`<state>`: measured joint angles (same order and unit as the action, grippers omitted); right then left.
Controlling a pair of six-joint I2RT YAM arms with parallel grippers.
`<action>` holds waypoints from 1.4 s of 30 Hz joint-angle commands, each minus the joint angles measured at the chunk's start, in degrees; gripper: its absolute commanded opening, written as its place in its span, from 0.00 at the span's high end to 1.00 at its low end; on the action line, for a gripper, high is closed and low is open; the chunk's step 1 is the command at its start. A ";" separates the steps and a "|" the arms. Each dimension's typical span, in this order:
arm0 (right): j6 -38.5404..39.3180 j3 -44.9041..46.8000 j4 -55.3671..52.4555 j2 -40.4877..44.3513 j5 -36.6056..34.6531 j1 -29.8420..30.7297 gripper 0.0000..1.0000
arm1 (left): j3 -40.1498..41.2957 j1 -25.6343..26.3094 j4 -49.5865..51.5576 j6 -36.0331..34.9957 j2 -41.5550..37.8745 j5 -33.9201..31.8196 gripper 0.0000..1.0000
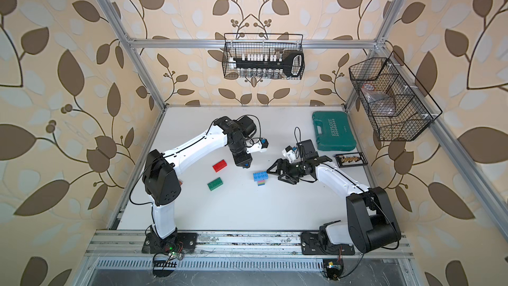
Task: Assemble a spoon with lego
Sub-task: Assemble the lego brick with the lego brick.
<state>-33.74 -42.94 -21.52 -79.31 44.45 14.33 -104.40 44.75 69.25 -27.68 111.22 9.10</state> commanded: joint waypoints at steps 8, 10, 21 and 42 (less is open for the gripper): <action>-0.32 1.80 5.11 -3.22 4.94 -0.31 0.20 | 2.48 1.80 -3.02 -5.28 -2.68 8.19 1.00; 0.06 1.72 5.81 -4.55 5.87 -0.30 0.21 | 3.46 2.17 -4.65 -5.28 -2.81 8.91 1.00; -3.09 4.09 15.08 -9.48 9.95 -0.43 0.37 | 6.28 3.23 -8.56 -2.78 -2.92 6.77 1.00; -7.07 5.59 23.97 -13.73 12.07 0.79 0.45 | 8.73 4.12 -9.14 -1.85 -2.49 4.96 1.00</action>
<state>-40.32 -37.93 1.32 -92.27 55.77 14.63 -95.66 48.14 59.44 -29.76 111.22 14.02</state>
